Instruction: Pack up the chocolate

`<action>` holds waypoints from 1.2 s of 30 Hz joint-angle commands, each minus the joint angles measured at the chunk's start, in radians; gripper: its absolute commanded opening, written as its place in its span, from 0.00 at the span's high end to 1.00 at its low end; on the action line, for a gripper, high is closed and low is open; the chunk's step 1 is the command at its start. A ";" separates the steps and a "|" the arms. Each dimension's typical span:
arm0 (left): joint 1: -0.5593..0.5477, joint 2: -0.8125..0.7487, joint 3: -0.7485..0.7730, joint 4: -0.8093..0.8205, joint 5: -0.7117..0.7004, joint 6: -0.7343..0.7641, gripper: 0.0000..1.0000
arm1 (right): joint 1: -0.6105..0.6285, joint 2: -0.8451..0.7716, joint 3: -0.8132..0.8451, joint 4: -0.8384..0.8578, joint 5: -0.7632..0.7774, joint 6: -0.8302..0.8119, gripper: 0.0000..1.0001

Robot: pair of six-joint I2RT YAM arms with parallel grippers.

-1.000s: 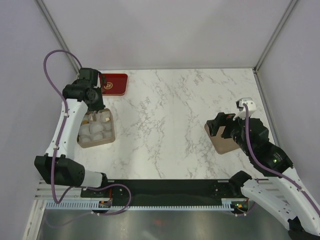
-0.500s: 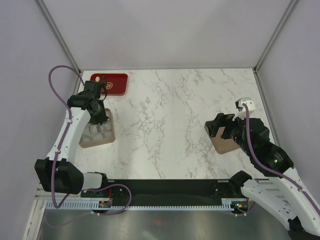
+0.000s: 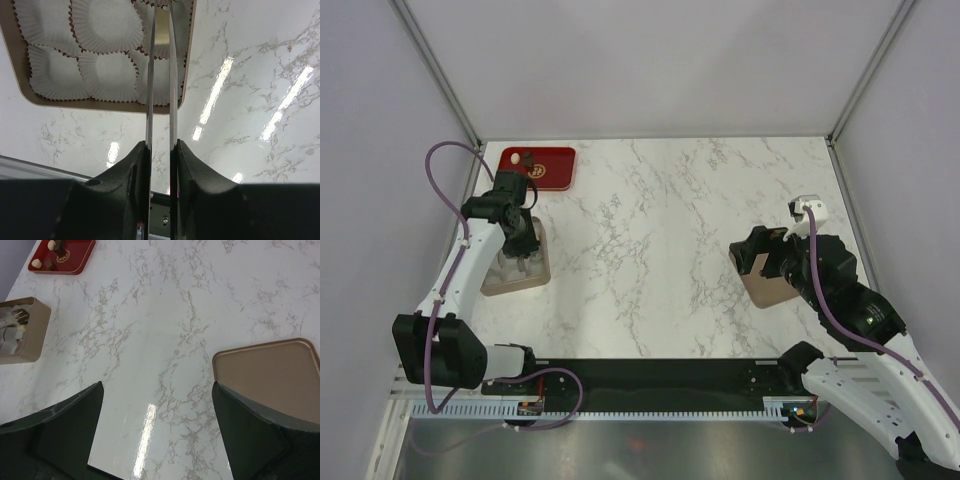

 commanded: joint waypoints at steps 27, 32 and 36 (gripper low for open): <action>0.001 -0.043 0.139 0.023 -0.009 -0.005 0.55 | 0.003 0.000 0.058 0.002 -0.021 0.029 0.02; 0.001 -0.002 0.192 0.052 0.028 0.006 0.55 | 0.003 0.012 0.054 0.007 -0.018 0.035 0.02; 0.003 0.081 0.294 0.069 -0.046 0.032 0.55 | 0.005 0.024 0.045 0.018 -0.015 0.039 0.02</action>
